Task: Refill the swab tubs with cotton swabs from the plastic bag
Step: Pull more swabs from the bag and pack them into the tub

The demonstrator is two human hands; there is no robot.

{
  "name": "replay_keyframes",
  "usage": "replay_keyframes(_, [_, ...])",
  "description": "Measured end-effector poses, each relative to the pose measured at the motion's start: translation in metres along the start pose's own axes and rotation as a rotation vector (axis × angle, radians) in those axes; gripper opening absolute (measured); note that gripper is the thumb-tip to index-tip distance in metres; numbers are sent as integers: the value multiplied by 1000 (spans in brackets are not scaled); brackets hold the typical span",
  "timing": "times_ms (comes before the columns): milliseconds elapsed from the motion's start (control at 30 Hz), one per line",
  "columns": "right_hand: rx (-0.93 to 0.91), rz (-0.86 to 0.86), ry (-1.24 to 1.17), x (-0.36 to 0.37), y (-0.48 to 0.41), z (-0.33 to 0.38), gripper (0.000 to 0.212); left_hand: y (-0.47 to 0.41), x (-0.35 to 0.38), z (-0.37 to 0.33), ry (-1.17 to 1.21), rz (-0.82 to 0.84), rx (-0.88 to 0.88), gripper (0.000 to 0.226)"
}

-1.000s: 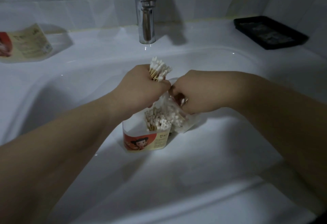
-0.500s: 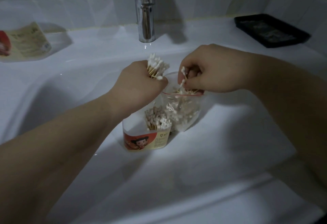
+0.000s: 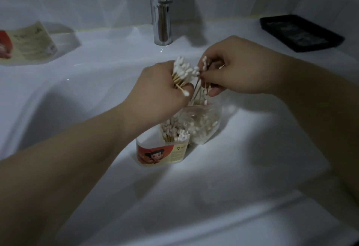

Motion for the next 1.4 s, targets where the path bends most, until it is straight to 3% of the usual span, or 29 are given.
replay_keyframes(133, [35,-12,-78,-3,0,-2,8,1,4,3,-50,48,-81,14])
replay_keyframes(333, [10,66,-192,5,1,0,8,2,6,3,97,86,-77,20])
replay_keyframes(533, [14,83,-108,5,0,-5,10,2,13,6,123,118,-51,12])
replay_keyframes(733, [64,9,-144,-4,-2,-10,13,1,16,12,138,90,-78,26])
replay_keyframes(900, [98,-13,-288,-8,1,-7,15,-2,13,13,256,49,-194,16])
replay_keyframes(1033, [113,21,-357,-6,2,-4,18,-1,13,13,307,34,-222,26])
replay_keyframes(1400, [75,29,-293,-2,3,-4,21,-2,-3,-3,371,-145,2,13])
Point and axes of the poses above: each hand's wrist, its own y-axis away from the middle knuckle, its own x-axis out of the palm, z = x × y, the point moved 6 cm from there along -y, towards the middle knuckle, and after that the axes turned 6 degrees about -z, right-handed, at the moved point
